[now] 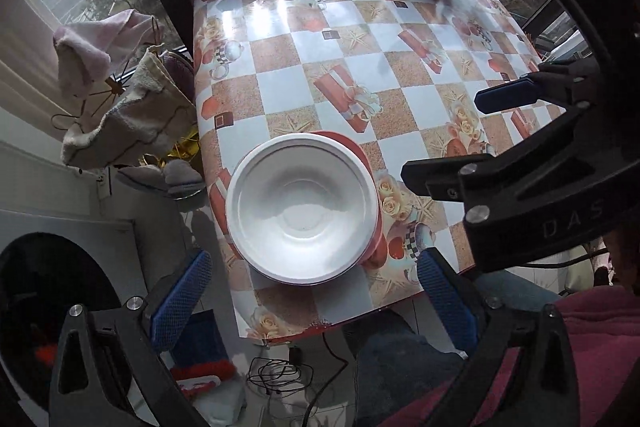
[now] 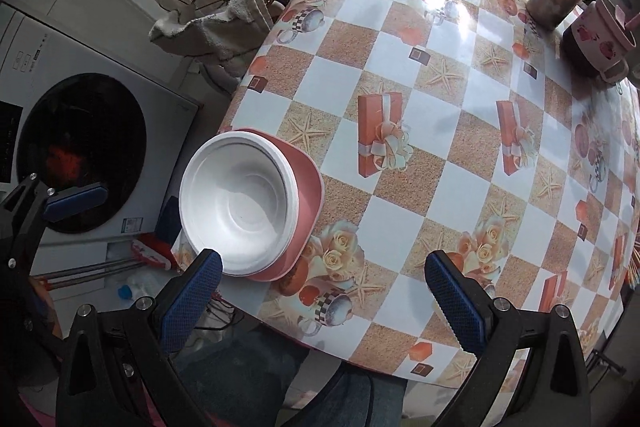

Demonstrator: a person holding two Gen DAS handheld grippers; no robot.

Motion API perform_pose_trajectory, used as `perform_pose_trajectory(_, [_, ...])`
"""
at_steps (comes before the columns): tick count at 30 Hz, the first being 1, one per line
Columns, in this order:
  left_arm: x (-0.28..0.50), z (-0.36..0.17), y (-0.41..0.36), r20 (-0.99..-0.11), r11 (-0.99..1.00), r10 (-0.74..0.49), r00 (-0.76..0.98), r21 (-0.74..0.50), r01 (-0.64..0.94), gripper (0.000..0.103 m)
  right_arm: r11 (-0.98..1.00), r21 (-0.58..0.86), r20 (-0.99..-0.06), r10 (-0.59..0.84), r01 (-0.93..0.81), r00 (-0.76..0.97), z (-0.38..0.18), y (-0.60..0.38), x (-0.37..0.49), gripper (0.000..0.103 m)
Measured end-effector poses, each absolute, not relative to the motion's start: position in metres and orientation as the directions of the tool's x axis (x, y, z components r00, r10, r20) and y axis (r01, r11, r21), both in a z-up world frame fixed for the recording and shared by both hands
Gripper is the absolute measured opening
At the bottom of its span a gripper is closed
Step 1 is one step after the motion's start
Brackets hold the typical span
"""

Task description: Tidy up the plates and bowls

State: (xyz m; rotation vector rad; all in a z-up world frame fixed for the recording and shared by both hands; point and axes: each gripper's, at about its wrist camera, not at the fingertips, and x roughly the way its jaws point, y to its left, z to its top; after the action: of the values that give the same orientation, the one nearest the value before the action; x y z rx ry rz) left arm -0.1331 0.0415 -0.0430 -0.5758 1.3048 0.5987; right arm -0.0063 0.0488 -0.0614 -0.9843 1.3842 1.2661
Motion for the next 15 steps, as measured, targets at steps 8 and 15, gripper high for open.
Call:
perform_pose_trajectory(8, [-0.134,-0.052,0.038,-0.984,0.688,0.108,0.141,-0.029,-0.726,0.103,0.109,0.181,-0.983,0.008,-0.978,-0.181,-0.067,0.047,-0.01,0.102])
perform_pose_trajectory(15, [-0.142,-0.061,0.043,-0.985,0.629,0.1,0.138,-0.045,-0.776,0.103,0.036,0.145,-0.989,-0.037,-0.989,-0.146,-0.071,0.05,-0.021,0.102])
